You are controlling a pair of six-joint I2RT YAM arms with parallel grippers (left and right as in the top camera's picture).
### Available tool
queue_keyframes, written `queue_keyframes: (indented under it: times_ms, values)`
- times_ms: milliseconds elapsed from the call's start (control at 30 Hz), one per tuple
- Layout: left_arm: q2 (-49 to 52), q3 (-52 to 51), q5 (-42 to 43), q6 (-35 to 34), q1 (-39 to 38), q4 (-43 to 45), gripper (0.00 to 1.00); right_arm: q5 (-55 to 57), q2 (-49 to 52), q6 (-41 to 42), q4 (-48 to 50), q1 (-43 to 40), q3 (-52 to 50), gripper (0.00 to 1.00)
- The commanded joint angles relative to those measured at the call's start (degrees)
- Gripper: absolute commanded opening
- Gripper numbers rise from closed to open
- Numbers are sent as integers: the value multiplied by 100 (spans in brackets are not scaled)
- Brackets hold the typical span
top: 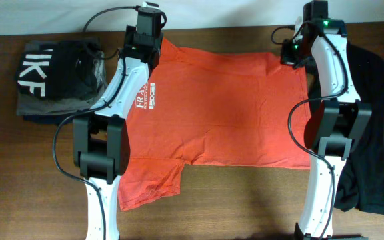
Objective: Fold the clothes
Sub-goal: 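Lay the t-shirt flat on the table with both grippers, then open both grippers and release the t-shirt collar corners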
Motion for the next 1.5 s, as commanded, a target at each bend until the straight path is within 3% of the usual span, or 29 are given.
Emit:
queue_keyframes:
  times_ms: [0, 367, 467, 667, 1167, 1467]
  values:
    - [-549, 168, -85, 151, 37, -564, 1, -55, -586, -61, -417, -179, 46, 4]
    - [-1108, 166, -83, 125, 321, -2393, 1, -203, -800, -258, -1596, -673, 46, 4]
    - [-1108, 166, -79, -160, 472, -3038, 1, -201, -800, -376, -1779, -756, 44, 4]
    - [-1106, 164, 627, -197, 597, -3724, 1, -203, -798, -385, -1871, -835, 44, 4]
    - [-1095, 142, 979, -197, 610, -4334, 1, -199, -798, -494, -1624, -876, -1115, 4]
    - [-1071, -129, 977, -197, 706, -4662, 1, -197, -798, -494, -1980, -1113, -1152, 4]
